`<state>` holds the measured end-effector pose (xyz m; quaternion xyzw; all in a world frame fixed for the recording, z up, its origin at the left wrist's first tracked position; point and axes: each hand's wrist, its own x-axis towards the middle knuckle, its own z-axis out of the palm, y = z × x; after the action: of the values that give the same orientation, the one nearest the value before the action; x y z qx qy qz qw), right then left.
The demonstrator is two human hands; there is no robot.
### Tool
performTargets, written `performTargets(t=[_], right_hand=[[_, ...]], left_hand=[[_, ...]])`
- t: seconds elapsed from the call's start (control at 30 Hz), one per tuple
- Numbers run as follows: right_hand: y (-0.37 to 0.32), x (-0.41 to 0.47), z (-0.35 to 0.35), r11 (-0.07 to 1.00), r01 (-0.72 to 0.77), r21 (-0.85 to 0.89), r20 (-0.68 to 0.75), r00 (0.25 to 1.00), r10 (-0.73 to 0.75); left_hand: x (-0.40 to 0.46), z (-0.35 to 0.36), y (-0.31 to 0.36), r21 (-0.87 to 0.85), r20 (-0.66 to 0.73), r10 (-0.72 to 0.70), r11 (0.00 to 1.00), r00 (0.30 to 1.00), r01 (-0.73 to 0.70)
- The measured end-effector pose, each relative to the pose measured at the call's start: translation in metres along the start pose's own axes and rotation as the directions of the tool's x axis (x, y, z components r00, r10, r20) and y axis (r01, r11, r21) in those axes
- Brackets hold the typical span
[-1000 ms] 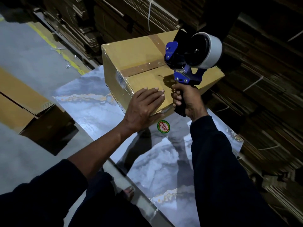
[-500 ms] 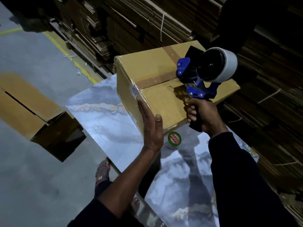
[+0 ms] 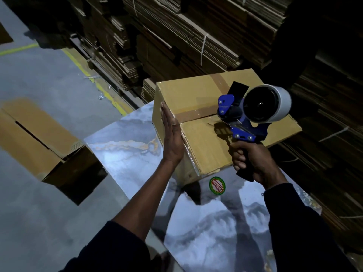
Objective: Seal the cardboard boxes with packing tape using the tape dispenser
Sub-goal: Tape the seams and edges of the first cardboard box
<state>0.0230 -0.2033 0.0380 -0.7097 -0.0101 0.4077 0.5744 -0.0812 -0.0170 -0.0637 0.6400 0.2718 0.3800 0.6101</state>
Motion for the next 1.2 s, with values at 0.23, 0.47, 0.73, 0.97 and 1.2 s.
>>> performTargets(t=[0.23, 0.47, 0.73, 0.97, 1.2], right_hand=[[-0.002, 0.005, 0.000, 0.999, -0.049, 0.018, -0.035, 0.998, 0.050], [-0.004, 0.005, 0.004, 0.998, -0.049, 0.044, -0.075, 0.996, 0.053], [0.000, 0.000, 0.005, 0.999, -0.009, 0.045, -0.063, 0.998, 0.012], [0.004, 0.005, 0.000, 1.000, 0.009, -0.010, -0.023, 1.000, -0.010], [0.008, 0.007, -0.001, 0.996, 0.080, -0.035, 0.017, 0.997, -0.079]], left_hand=[[0.080, -0.016, -0.008, -0.004, 0.001, -0.077, 0.997, 0.997, 0.077], [0.156, -0.029, -0.005, -0.035, -0.004, -0.188, 0.982, 0.982, 0.188], [0.125, -0.015, -0.008, -0.089, -0.102, -0.271, 0.961, 0.957, 0.263], [0.015, 0.016, -0.007, -0.095, -0.063, -0.164, 0.983, 0.984, 0.158], [-0.080, 0.038, 0.000, -0.061, -0.053, -0.054, 0.997, 0.997, 0.050]])
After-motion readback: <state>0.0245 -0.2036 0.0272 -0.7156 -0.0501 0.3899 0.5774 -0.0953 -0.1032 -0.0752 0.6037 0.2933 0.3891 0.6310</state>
